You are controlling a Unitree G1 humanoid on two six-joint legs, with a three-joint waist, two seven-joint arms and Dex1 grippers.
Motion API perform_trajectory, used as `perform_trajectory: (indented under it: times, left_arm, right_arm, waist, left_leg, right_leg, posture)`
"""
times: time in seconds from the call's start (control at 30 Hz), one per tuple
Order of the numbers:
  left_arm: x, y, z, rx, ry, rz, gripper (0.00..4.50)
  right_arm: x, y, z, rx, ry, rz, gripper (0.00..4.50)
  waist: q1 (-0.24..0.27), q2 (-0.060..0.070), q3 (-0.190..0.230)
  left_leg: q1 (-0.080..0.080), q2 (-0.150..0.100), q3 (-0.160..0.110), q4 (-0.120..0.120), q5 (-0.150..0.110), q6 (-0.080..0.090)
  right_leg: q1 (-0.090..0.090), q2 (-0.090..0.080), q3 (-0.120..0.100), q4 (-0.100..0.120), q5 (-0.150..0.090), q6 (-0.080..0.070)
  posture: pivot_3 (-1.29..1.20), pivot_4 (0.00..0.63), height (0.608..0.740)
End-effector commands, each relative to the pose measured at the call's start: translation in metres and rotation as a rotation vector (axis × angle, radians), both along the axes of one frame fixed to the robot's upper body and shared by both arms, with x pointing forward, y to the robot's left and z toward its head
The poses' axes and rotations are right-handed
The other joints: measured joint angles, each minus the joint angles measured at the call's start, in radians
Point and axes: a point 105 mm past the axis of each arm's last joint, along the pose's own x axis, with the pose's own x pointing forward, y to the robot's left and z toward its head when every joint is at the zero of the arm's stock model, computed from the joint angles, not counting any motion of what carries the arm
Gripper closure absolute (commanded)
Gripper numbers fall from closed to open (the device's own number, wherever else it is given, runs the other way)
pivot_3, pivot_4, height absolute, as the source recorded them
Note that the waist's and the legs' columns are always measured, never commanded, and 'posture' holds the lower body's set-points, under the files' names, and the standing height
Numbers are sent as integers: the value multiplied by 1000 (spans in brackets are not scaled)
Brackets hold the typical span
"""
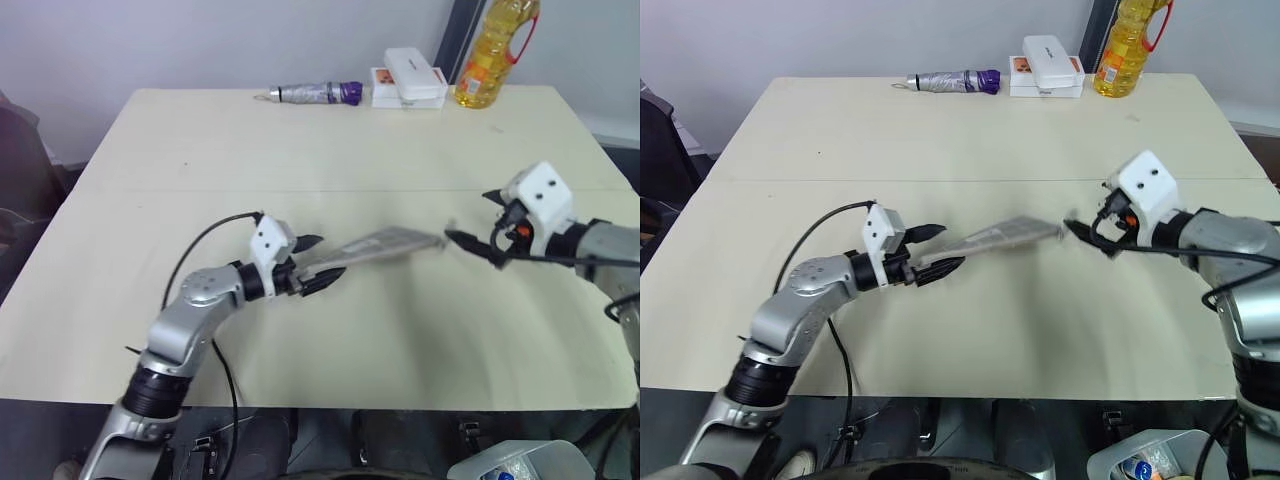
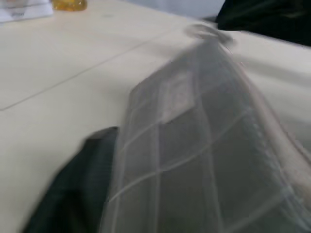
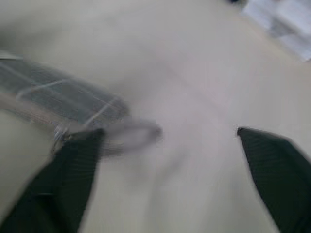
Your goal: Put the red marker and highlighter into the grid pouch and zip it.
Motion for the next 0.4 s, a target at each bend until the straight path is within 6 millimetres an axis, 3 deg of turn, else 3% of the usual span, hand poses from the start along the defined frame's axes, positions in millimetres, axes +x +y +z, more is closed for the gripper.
perform_trajectory:
  times: [0.03, 0.2, 0.27, 0.4]
  left_arm:
    - [-5, 40, 9, 4, 16, 89, 384]
    - [3, 94, 4, 38, 49, 323, 384]
    - [4, 107, 2, 47, 50, 393, 384]
    - [0, 114, -1, 47, 63, 428, 384]
  right_arm:
    - [-15, -14, 12, 15, -44, 8, 0]
    - [-9, -44, 4, 125, -67, -109, 0]
    - [-8, -42, -1, 156, -54, -98, 0]
    - [-10, -28, -8, 185, -23, -33, 0]
  waist:
    - [0, 0, 0]
    - [2, 0, 0]
    - [2, 0, 0]
    - [3, 0, 0]
  left_leg:
    - [0, 0, 0, 0, 0, 0]
    - [1, 0, 0, 0, 0, 0]
    - [1, 0, 0, 0, 0, 0]
    - [1, 0, 0, -1, 0, 0]
  right_leg:
    - [0, 0, 0, 0, 0, 0]
    - [1, -1, 0, 0, 0, 0]
    - [1, -1, 0, 0, 0, 0]
    - [1, -2, 1, 0, 0, 0]
  posture:
    - [0, 150, 740]
    - [0, 150, 740]
    - [0, 150, 740]
    - [0, 150, 740]
